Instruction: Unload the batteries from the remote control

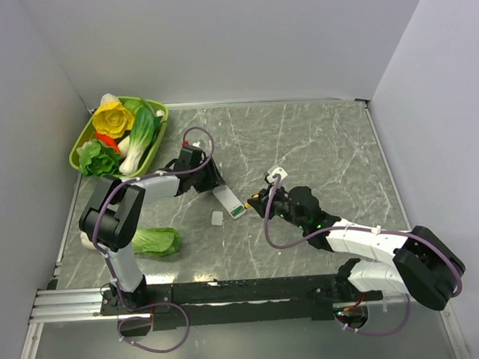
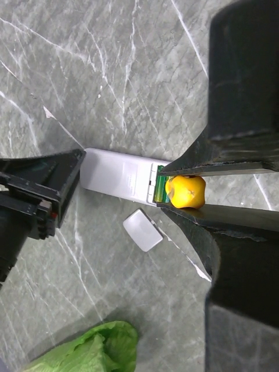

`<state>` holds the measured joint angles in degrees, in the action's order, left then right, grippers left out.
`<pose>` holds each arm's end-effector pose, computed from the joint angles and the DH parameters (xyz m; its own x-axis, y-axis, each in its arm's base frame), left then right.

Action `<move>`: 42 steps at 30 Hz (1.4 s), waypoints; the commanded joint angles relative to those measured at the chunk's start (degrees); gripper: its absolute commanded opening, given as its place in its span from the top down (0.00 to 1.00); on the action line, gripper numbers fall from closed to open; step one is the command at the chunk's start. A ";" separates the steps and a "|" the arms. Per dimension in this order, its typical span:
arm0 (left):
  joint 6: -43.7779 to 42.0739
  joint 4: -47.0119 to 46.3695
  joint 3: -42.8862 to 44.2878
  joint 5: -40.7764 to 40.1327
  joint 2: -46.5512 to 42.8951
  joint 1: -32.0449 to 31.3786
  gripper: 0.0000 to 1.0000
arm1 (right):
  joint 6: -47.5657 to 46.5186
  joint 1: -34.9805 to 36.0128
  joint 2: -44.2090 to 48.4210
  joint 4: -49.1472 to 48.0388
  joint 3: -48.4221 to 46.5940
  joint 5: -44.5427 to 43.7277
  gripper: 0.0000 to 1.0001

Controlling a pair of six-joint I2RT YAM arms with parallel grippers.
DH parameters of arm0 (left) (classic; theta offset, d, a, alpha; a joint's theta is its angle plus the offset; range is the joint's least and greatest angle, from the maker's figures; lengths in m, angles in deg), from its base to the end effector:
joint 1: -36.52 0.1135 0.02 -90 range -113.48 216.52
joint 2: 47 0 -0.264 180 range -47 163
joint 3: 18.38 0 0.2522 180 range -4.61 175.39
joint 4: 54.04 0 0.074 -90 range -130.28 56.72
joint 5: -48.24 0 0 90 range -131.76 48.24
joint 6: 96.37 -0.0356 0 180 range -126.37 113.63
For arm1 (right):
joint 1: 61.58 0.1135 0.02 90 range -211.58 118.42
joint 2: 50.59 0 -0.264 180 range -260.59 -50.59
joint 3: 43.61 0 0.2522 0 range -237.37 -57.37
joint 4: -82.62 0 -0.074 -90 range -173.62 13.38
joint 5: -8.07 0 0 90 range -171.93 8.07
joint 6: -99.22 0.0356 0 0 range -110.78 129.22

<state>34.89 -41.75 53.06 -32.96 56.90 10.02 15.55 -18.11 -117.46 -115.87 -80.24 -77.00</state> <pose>0.3321 -0.1716 0.1575 -0.8285 -0.3151 -0.4628 -0.0109 0.8355 -0.5493 0.1731 0.1683 0.2070 -0.2292 -0.0659 -0.9711 -0.7256 0.6766 0.1253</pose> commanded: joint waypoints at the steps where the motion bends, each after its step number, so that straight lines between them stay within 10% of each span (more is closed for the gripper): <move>1: 0.49 -1.86 -1.07 0.51 -0.80 -0.22 0.49 | 0.44 0.66 -0.45 -2.99 -2.61 -0.89 1.00; 30: 2.87 0.33 -5.99 -8.62 -11.52 -2.06 0.56 | -0.09 0.92 2.80 3.77 -3.76 -4.84 1.00; 42: 2.95 -8.54 -3.80 7.11 -6.25 -2.85 0.64 | -0.97 1.01 1.39 3.16 -4.28 -6.07 1.00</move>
<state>37.47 -47.08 47.39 -30.63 47.98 7.81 15.46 -17.57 -115.65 -110.97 -81.90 -82.58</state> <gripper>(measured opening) 0.383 0.273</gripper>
